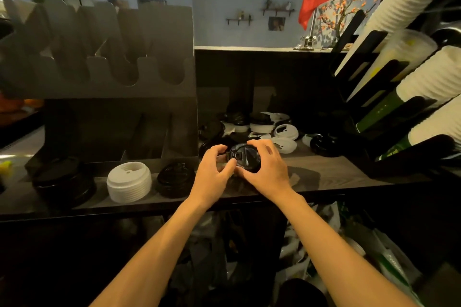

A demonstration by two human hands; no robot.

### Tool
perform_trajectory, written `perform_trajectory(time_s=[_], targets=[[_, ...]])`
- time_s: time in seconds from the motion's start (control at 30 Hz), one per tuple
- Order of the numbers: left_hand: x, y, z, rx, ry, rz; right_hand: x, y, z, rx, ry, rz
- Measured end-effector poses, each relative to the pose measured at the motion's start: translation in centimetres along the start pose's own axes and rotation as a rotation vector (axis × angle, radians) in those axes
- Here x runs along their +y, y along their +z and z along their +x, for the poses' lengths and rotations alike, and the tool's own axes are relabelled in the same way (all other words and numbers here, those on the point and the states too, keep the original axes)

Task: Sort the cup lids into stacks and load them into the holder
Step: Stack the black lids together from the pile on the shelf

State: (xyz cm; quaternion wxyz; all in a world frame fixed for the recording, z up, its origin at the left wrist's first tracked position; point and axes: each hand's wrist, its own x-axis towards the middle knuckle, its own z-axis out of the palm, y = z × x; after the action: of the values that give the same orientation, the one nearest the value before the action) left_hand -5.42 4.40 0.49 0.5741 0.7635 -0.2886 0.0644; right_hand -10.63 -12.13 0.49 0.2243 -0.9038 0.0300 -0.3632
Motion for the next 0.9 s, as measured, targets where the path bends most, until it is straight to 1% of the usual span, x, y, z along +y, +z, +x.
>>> perform_trajectory(time_s=[0.07,0.17,0.3,0.37,0.43,0.5,0.6,0.63,0.7,0.77,0.83,0.9], targets=[[0.4,-0.4,-0.4,0.01,-0.027,-0.082,-0.8,0.2,0.2,0.035,-0.045,0.061],[1.0,-1.9,-0.7,0.09,-0.053,-0.216,-2.1,0.5,0.8,-0.013,-0.134,0.129],[1.3,-5.8,-0.2,0.173,-0.041,-0.182,-4.3,1.0,1.6,-0.157,-0.28,0.129],[1.2,-7.8,0.0,0.175,-0.058,-0.149,-5.7,1.6,1.9,-0.188,-0.321,0.088],[1.0,-9.5,-0.1,0.171,-0.068,-0.133,-7.2,2.4,2.1,-0.172,-0.336,0.065],[0.7,-10.6,-0.5,0.162,-0.031,-0.038,-8.6,3.3,2.1,-0.127,-0.307,0.045],[-0.3,-11.6,-1.2,0.19,0.04,0.179,-10.6,4.9,1.8,-0.11,-0.18,-0.031],[-0.8,-11.9,-1.4,0.222,0.05,0.209,-11.2,5.4,1.7,-0.147,-0.123,-0.061],[-1.5,-12.4,-1.9,0.259,0.044,0.249,-12.2,6.3,1.5,-0.278,-0.016,-0.124],[-2.0,-12.9,-2.2,0.221,0.0,0.302,-12.9,6.8,1.4,-0.398,0.05,-0.164],[-2.3,-13.3,-2.4,0.149,-0.032,0.387,-13.1,7.0,1.4,-0.431,0.063,-0.187],[-2.3,-13.5,-2.5,0.104,-0.036,0.461,-13.3,7.1,1.4,-0.425,0.024,-0.243]])
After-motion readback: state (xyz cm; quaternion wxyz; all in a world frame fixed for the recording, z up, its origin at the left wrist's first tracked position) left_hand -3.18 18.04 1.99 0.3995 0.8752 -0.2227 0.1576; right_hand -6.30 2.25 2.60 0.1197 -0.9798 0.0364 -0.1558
